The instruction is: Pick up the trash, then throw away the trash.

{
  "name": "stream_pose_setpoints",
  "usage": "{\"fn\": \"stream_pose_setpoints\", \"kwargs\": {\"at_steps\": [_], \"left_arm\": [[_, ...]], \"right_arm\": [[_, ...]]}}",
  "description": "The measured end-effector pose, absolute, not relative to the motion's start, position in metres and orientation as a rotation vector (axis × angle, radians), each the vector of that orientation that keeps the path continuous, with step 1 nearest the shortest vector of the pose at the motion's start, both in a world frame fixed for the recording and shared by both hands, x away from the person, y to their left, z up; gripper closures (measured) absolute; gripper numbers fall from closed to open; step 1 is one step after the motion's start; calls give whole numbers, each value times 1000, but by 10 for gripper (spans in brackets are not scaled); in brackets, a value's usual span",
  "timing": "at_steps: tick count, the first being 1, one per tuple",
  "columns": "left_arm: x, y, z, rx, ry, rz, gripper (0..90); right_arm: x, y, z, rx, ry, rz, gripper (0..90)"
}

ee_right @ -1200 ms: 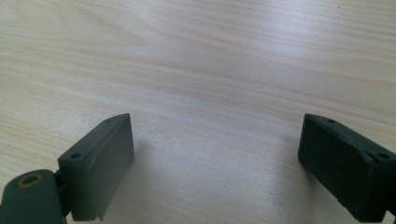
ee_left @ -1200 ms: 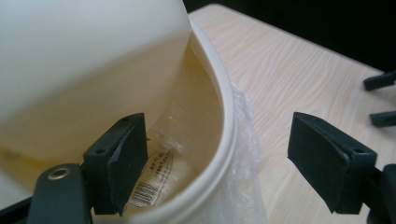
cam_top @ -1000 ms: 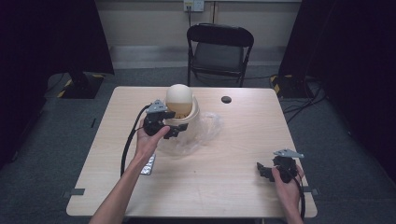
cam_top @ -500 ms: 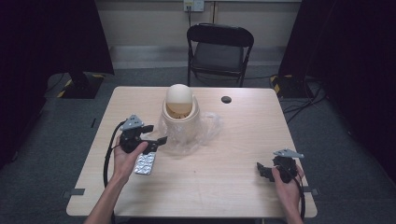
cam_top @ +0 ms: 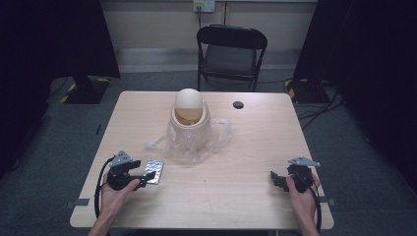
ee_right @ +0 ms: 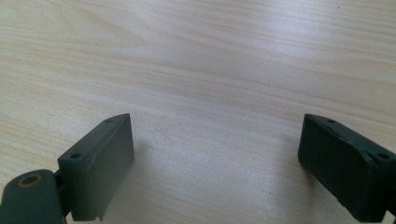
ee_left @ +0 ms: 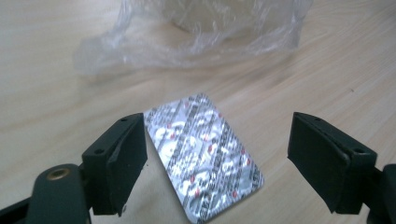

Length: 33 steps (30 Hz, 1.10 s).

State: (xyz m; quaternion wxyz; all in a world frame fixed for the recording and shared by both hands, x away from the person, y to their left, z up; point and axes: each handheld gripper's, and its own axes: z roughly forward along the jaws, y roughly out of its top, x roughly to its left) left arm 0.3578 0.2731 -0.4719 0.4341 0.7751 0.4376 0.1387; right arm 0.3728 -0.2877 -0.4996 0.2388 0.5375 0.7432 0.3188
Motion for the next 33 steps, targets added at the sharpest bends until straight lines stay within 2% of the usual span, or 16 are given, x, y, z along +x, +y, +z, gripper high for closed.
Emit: {"fn": "stream_pose_setpoints", "kwargs": {"at_steps": [5, 10, 14, 25, 28, 31, 33], "left_arm": [[359, 274, -486, 1971, 1113, 285, 191], [360, 271, -490, 1980, 1138, 329, 174], [363, 266, -496, 1996, 1151, 297, 169], [364, 243, -501, 2087, 1105, 484, 152], [364, 246, -500, 2075, 1119, 487, 205], [365, 254, -499, 2065, 1114, 493, 338], [363, 255, -499, 2062, 1119, 489, 338]], "right_arm": [[373, -288, -500, 1472, 2035, 873, 97], [373, -288, -500, 1472, 2036, 873, 97], [373, -288, -500, 1471, 2039, 874, 96], [374, -288, -500, 1467, 2039, 873, 95], [374, -288, -500, 1465, 2041, 873, 95], [374, -288, -500, 1464, 2040, 872, 95], [374, -288, -500, 1464, 2040, 872, 95]]}}
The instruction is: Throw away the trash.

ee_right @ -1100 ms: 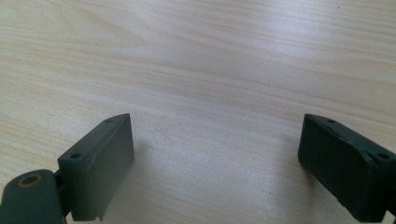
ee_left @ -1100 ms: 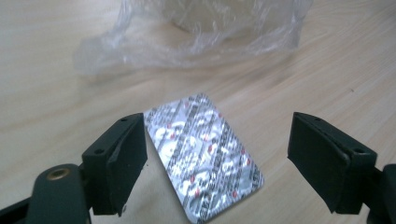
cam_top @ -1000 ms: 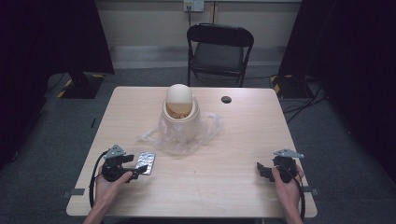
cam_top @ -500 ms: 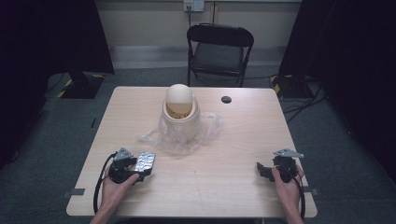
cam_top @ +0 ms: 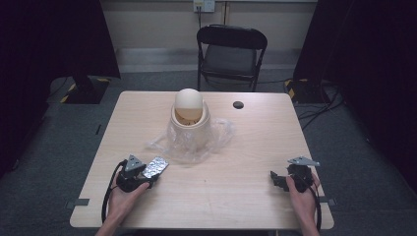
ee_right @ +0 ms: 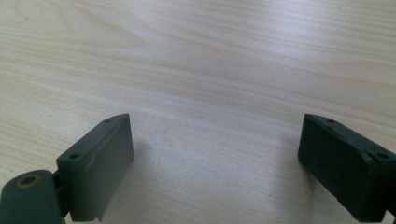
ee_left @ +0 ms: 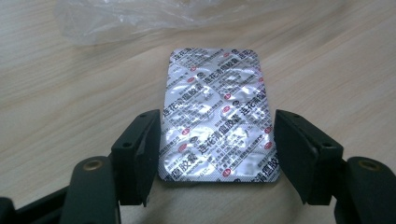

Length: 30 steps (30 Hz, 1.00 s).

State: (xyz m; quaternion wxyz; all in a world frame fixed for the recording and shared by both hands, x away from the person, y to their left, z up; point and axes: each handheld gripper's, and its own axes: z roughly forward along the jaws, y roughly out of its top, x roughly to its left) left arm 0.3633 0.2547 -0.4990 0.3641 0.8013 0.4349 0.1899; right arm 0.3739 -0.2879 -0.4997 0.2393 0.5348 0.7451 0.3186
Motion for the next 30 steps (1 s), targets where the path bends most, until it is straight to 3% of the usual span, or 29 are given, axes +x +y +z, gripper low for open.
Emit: {"fn": "stream_pose_setpoints", "kwargs": {"at_steps": [4, 8, 10, 30], "left_arm": [[363, 256, -500, 2071, 1098, 489, 331], [363, 253, -500, 2081, 1093, 483, 269], [364, 255, -498, 2091, 1076, 473, 341], [357, 265, -477, 1992, 1043, 428, 343]], "right_arm": [[374, -288, -500, 1465, 2041, 872, 96], [374, -288, -500, 1464, 2039, 872, 96], [374, -288, -500, 1464, 2039, 871, 96], [374, -288, -500, 1465, 2041, 872, 96]]}}
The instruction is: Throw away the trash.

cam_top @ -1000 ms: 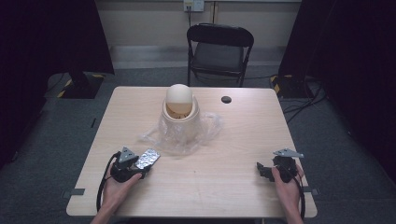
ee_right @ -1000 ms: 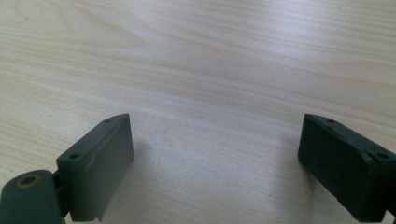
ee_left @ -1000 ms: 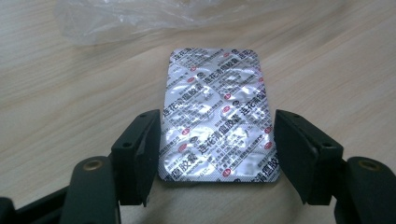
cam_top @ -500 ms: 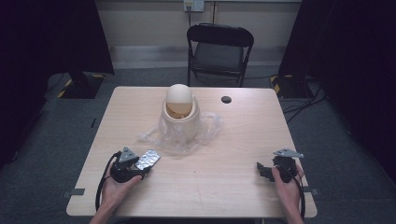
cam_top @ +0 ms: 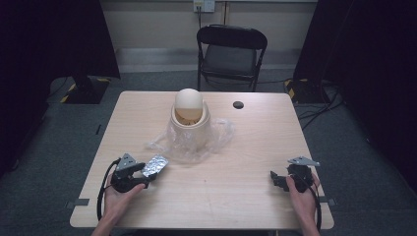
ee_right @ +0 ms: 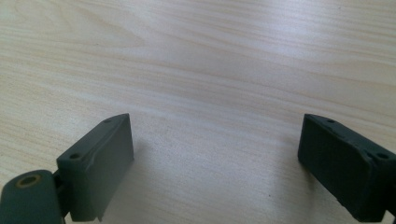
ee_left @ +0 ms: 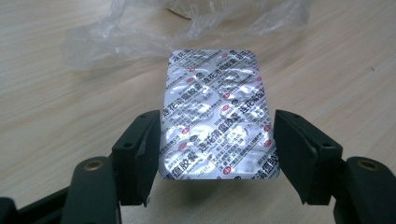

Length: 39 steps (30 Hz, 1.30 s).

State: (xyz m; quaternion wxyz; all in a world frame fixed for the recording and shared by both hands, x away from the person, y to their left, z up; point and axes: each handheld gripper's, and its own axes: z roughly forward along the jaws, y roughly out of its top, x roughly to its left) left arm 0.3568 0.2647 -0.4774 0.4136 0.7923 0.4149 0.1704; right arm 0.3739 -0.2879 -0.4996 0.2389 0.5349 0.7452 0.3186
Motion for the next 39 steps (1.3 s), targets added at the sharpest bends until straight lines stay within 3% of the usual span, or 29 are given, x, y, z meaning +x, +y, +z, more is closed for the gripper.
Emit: {"fn": "stream_pose_setpoints", "kwargs": {"at_steps": [39], "left_arm": [[381, 233, -410, 1909, 883, 423, 343]], "right_arm": [[374, -288, -500, 1467, 2040, 873, 95]]}}
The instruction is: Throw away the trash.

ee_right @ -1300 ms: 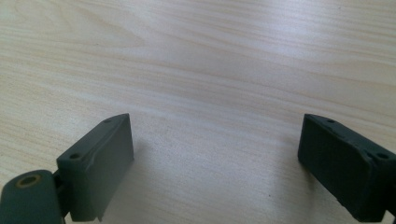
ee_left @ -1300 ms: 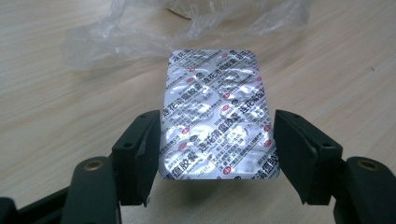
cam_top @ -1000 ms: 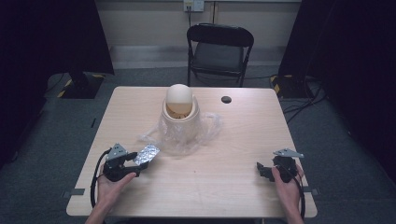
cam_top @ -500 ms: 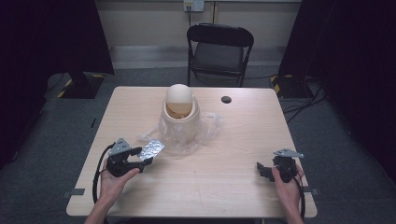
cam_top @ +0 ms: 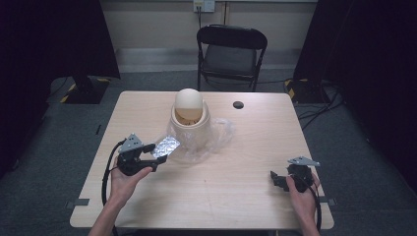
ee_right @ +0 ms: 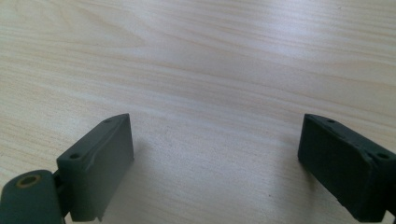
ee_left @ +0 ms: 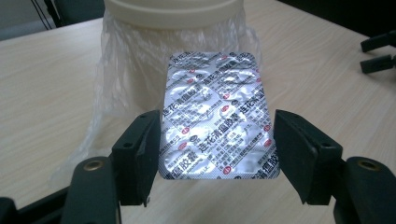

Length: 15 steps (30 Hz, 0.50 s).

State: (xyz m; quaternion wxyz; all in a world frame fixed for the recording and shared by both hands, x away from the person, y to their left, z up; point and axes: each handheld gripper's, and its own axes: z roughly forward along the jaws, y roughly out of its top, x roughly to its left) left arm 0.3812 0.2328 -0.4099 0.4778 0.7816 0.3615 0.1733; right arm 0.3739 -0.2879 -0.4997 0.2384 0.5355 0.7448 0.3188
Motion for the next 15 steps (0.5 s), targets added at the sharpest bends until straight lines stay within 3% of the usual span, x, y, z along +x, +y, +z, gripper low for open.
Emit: {"fn": "stream_pose_setpoints", "kwargs": {"at_steps": [15], "left_arm": [[407, 213, -378, 1912, 840, 458, 343]], "right_arm": [[374, -288, -500, 1465, 2041, 873, 96]]}}
